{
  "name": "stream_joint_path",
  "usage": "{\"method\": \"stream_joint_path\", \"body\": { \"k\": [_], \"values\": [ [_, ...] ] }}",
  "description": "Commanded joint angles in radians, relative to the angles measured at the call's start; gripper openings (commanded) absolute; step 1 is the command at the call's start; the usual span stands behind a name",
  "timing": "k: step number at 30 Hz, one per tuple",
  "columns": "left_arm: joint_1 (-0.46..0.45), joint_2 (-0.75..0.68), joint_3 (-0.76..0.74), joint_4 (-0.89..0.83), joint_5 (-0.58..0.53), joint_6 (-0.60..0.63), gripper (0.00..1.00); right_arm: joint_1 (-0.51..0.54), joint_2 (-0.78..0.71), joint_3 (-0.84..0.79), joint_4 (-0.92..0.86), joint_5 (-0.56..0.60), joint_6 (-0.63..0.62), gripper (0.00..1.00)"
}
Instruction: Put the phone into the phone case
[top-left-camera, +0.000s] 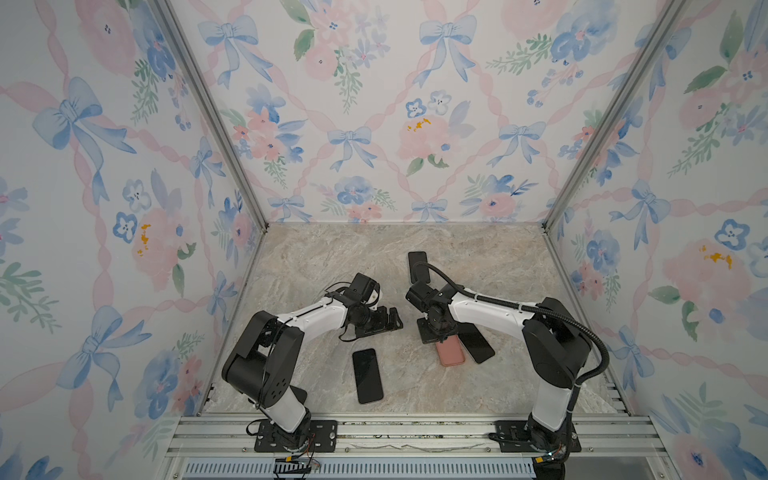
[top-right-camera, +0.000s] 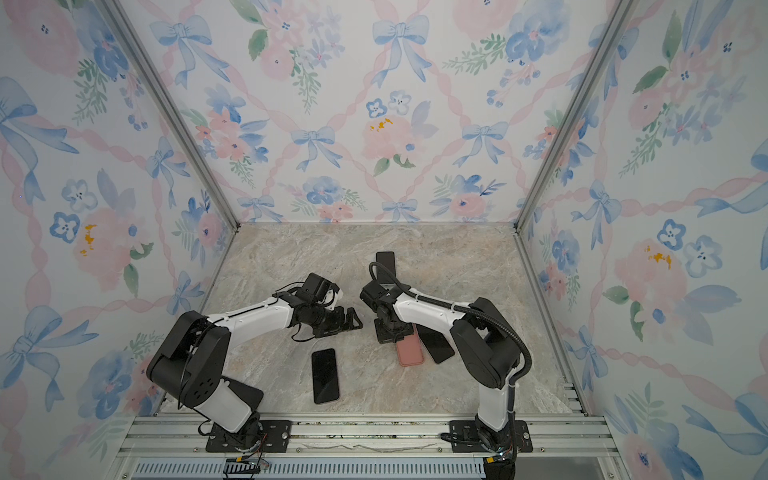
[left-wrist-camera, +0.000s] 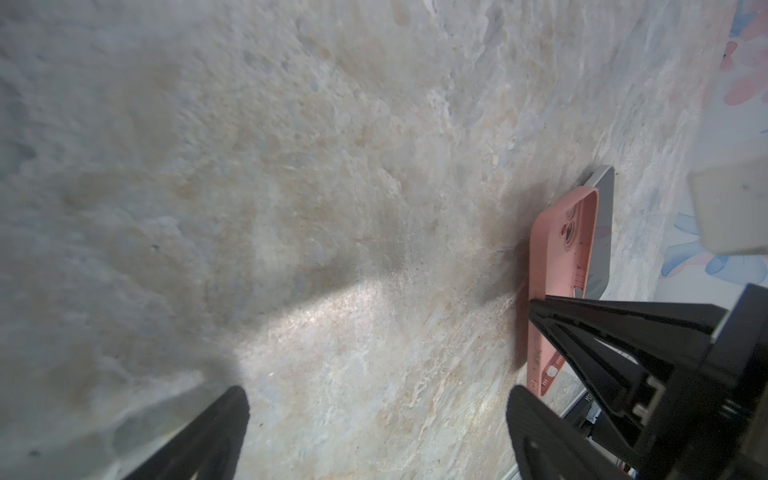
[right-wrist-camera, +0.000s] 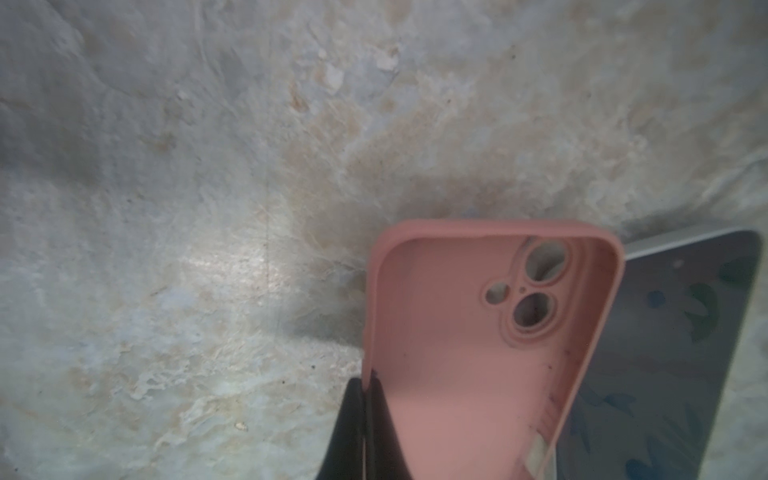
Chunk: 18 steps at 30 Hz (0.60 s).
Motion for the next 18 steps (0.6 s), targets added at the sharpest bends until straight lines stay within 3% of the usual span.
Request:
{"method": "stream_joint_path", "body": {
  "k": [1,12,18],
  "values": [
    [0.008,-0.027,-0.011,0.006,0.024,0.014,0.98,0.019,0.022,0.027,0.021,-0.011,0.028,0.03],
    [0.011,-0.034,-0.01,0.012,0.026,0.007,0.98,0.068,0.054,0.047,0.056,-0.007,0.008,0.11],
    [0.011,-0.042,-0.01,0.01,0.029,0.006,0.98,0.068,0.035,0.052,0.044,0.007,0.0,0.34]
  ]
}}
